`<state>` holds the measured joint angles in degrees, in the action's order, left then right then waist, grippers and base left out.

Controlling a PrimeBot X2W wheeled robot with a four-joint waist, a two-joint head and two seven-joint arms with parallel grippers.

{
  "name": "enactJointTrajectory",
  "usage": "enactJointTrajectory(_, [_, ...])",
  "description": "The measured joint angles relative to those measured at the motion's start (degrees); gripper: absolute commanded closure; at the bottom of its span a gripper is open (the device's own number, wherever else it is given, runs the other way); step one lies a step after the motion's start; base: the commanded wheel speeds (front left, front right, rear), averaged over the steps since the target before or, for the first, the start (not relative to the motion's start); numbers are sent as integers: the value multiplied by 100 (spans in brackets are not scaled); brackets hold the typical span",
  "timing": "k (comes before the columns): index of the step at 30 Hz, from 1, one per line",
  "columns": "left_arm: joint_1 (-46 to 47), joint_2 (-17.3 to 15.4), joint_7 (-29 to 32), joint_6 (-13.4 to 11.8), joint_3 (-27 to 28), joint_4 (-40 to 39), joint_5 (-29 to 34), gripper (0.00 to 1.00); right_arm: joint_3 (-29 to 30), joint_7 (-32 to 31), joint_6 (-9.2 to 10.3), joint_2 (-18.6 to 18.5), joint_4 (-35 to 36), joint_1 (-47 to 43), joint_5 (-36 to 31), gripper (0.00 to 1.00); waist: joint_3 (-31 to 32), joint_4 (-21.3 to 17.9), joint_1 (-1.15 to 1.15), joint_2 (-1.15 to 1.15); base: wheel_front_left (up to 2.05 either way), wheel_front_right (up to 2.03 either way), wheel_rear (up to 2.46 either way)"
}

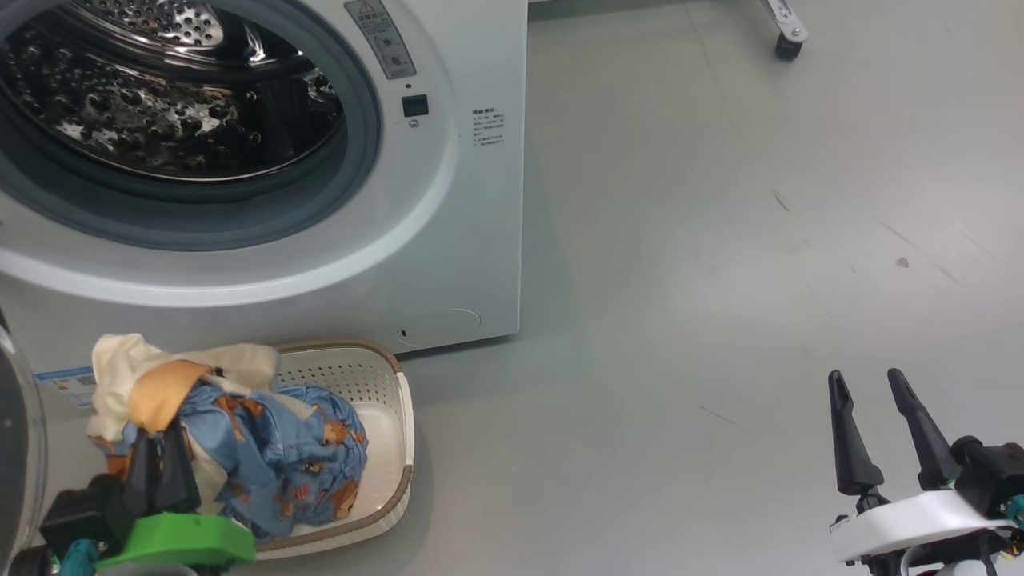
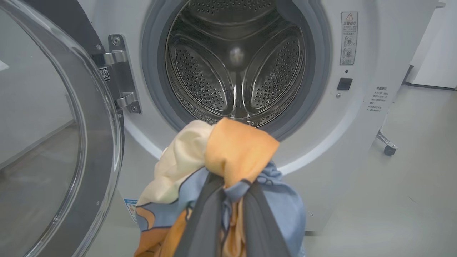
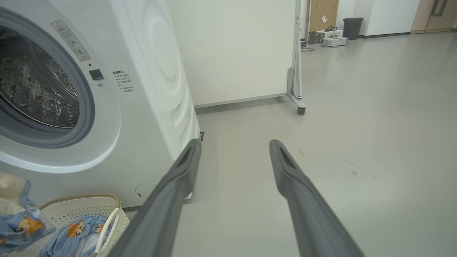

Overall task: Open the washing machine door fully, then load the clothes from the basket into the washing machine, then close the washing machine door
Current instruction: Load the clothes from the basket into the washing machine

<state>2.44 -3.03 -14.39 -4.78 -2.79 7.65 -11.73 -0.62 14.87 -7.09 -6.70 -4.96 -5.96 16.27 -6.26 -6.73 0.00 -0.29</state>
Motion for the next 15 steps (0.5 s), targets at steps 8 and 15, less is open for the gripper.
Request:
enactJointTrajectory(8, [761,-194,37,-69,279,16,104,100,-23,0,0,126,43,252,47,0,-374,-337,0,0,0,0,0])
enactJointTrajectory(15, [1679,-433,163,-116,513,109,170,100,-105,0,0,159,67,453,105,0,-772,-614,0,0,0,0,0])
